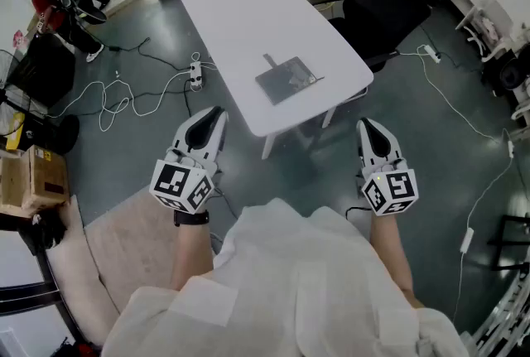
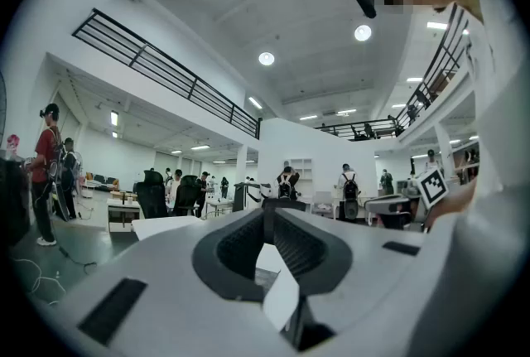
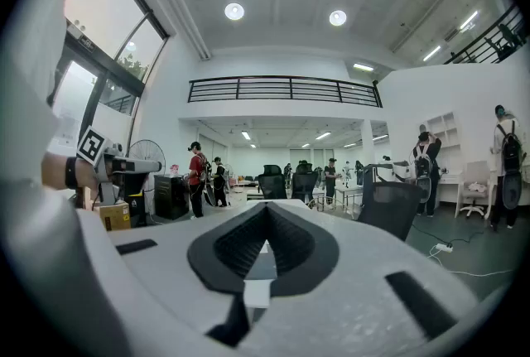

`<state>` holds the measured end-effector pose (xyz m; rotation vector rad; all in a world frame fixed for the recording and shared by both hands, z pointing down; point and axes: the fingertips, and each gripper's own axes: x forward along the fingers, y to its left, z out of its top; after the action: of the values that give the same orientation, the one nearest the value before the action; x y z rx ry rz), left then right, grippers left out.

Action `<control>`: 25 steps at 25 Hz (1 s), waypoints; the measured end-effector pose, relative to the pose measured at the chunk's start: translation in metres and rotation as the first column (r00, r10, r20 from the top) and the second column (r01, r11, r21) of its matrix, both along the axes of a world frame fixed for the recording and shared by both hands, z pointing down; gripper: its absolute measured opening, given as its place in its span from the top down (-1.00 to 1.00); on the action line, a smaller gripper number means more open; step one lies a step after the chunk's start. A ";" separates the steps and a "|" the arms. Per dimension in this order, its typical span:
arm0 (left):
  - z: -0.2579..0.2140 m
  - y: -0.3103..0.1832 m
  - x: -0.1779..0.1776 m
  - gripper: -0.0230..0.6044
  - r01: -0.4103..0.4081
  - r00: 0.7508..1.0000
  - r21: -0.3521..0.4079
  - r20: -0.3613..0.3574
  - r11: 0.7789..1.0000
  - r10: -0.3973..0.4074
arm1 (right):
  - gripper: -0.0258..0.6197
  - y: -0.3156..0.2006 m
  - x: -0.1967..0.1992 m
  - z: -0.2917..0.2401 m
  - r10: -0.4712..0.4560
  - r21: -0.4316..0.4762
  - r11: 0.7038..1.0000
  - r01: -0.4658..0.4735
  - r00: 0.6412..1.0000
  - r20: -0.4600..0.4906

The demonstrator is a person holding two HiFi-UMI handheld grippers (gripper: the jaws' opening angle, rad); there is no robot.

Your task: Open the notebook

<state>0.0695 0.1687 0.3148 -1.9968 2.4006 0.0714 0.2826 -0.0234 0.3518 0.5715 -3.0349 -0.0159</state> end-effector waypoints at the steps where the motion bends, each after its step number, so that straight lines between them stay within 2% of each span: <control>1: 0.000 -0.001 0.001 0.81 -0.002 1.000 0.001 -0.001 1.000 0.002 | 0.92 0.000 0.001 0.001 -0.001 0.001 1.000 0.001 1.000 -0.002; 8: 0.004 -0.012 0.007 0.81 -0.014 1.000 0.001 -0.011 1.000 0.014 | 0.92 -0.005 0.006 0.001 0.000 0.006 1.000 0.000 1.000 -0.008; 15: 0.006 -0.015 0.010 0.81 -0.025 1.000 -0.003 -0.009 1.000 0.025 | 0.91 -0.005 0.012 -0.008 -0.010 -0.011 1.000 0.011 0.997 0.077; 25: 0.010 -0.018 0.010 0.81 -0.057 0.998 -0.008 0.001 0.998 0.057 | 0.91 -0.005 0.002 -0.006 -0.011 -0.015 1.000 0.012 0.996 0.085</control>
<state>0.0790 0.1506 0.3246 -2.0681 2.3473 0.0609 0.2848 -0.0287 0.3462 0.5674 -3.1174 0.0325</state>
